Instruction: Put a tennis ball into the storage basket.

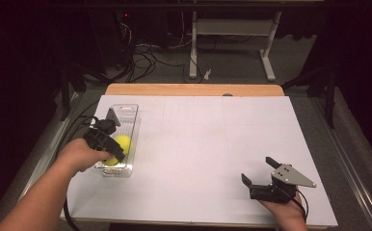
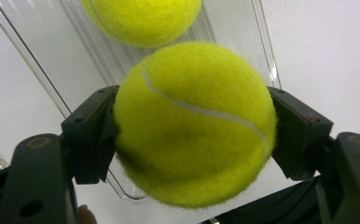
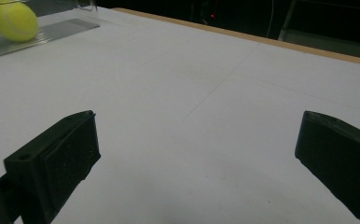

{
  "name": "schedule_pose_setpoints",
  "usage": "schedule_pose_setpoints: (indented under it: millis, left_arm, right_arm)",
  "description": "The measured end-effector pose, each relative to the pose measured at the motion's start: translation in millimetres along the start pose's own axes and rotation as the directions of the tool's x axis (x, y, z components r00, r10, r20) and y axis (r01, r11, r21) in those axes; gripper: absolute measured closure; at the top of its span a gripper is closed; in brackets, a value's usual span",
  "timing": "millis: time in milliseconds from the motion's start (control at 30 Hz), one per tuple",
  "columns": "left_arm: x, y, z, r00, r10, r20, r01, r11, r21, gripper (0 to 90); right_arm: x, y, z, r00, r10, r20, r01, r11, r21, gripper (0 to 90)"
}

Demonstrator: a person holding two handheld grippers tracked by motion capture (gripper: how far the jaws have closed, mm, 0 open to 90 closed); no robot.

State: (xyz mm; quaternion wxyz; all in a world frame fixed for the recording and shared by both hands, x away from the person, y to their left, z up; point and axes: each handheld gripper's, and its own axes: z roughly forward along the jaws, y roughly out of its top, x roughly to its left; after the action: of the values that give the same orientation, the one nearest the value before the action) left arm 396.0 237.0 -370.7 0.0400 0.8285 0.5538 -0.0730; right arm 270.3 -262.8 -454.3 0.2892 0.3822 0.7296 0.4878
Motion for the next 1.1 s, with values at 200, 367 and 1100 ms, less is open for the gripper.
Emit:
schedule_pose_setpoints:
  millis: [200,367,1100]
  left_arm:
    - [-0.7,1.5,0.9,1.0000,0.003,0.002,-0.003,1.0000,0.006,26.8]
    - [-0.5,1.5,0.9,1.0000,0.000,-0.003,0.000,1.0000,0.006,26.7]
    - [-6.2,-0.2,-8.9,0.9992,0.037,0.016,-0.037,0.9992,-0.012,0.9]
  right_arm:
    - [0.1,0.1,0.2,1.0000,-0.001,0.000,0.001,1.0000,0.000,0.4]
    - [0.1,0.2,-0.1,1.0000,-0.001,0.001,0.001,1.0000,0.000,0.4]
    - [0.6,0.4,-0.2,1.0000,-0.001,0.000,0.001,1.0000,-0.001,0.5]
